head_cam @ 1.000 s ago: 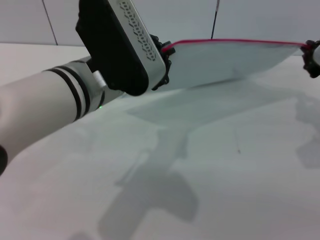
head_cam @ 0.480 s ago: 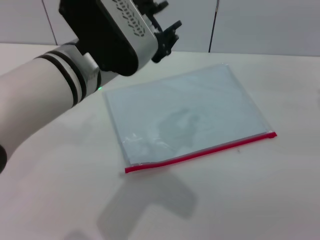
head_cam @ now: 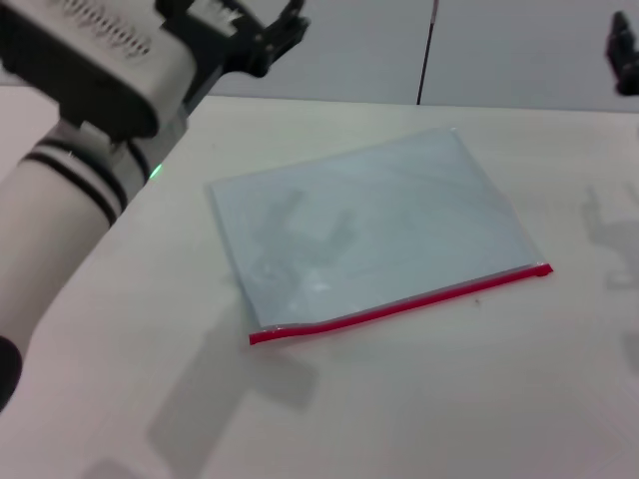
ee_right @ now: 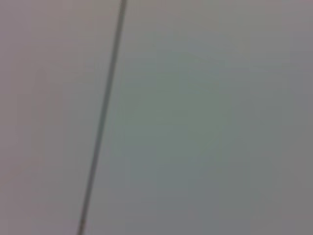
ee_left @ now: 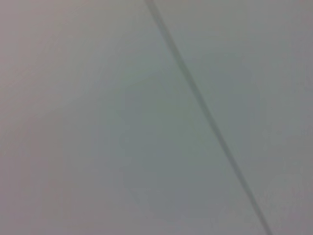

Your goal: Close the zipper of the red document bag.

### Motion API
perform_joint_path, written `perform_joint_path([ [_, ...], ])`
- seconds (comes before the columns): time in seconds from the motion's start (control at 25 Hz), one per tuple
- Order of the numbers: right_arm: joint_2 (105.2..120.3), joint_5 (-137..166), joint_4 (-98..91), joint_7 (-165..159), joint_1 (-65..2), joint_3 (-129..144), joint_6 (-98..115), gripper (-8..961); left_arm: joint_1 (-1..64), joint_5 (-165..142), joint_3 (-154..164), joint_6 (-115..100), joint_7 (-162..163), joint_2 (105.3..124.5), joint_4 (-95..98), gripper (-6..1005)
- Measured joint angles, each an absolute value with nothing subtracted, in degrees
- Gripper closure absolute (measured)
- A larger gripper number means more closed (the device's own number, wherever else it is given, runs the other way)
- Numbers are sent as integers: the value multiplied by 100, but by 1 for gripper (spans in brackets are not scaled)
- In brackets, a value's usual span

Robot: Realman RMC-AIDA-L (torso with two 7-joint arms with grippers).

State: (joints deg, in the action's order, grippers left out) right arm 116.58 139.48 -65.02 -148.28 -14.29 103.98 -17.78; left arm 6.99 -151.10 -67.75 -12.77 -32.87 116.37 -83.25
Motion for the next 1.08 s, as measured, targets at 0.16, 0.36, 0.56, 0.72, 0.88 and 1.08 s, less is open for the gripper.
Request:
perform_joint_path([
  [0.16, 11667, 13575, -5607, -14863, -1614, 11444, -3350, 463, 986, -14713, -6635, -2442, -3286, 11637, -7212, 218],
  [0.36, 11648, 12771, -4458, -15147, -2111, 12487, -4395, 465, 1402, -14338, -6191, -4011, -3152, 11635, -5743, 135],
  [0.56, 11651, 12503, -3786, -15710, -2317, 12874, -4636, 466, 1609, -13893, -5798, -4913, -3045, 11636, -5013, 121],
  [0.72, 11669, 12495, -3537, -15838, -2353, 12928, -4706, 466, 1749, -13569, -5618, -4981, -2978, 11639, -4764, 121],
  [0.88, 11671, 12347, -3423, -15906, -2366, 12944, -4713, 466, 1881, -13265, -5398, -5017, -2835, 11642, -4503, 120],
  [1.08, 11668, 12041, -3211, -16038, -2440, 13110, -4749, 466, 2023, -13240, -5324, -5085, -2490, 11645, -4233, 120],
])
